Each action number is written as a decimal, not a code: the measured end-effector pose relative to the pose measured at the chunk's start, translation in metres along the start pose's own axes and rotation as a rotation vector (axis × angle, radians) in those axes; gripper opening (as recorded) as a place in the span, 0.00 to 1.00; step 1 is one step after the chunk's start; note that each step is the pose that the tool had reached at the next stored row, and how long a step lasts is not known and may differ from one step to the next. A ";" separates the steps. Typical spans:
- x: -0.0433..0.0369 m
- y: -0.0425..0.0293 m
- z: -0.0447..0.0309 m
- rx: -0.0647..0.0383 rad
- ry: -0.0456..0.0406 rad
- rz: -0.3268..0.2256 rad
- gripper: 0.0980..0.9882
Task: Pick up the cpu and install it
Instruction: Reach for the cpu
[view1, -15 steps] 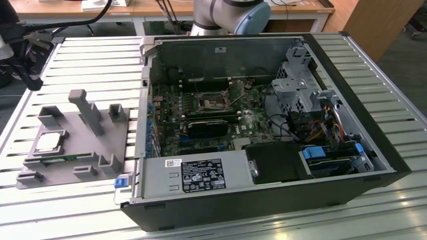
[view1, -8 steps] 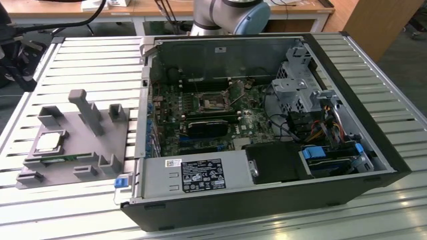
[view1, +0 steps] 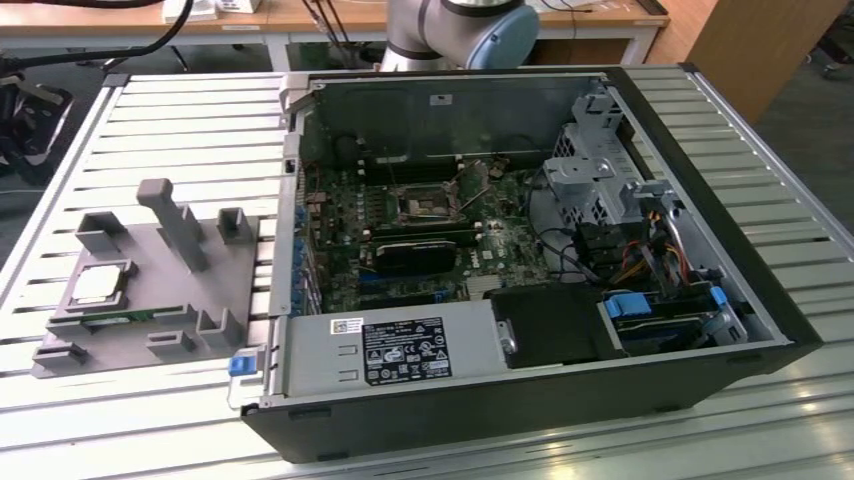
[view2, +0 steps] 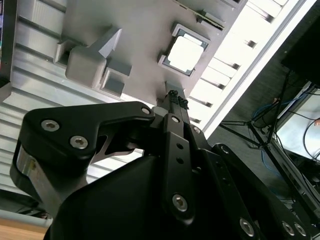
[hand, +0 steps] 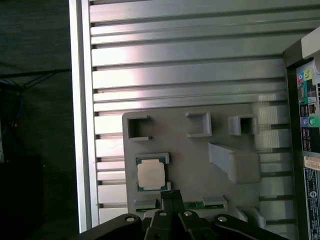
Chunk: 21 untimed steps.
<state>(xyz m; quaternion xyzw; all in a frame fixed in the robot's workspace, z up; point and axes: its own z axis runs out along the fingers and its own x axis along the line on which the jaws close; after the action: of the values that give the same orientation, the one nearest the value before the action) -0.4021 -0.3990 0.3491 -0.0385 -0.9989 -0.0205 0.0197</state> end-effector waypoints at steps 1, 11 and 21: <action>0.0017 -0.0001 0.0002 0.000 -0.0001 0.000 0.01; 0.0147 -0.0012 0.0015 0.000 -0.0001 0.000 0.01; 0.0190 -0.0016 0.0029 0.000 -0.0001 -0.001 0.01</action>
<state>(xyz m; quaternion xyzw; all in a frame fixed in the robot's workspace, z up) -0.4212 -0.3989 0.3469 -0.0382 -0.9989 -0.0204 0.0197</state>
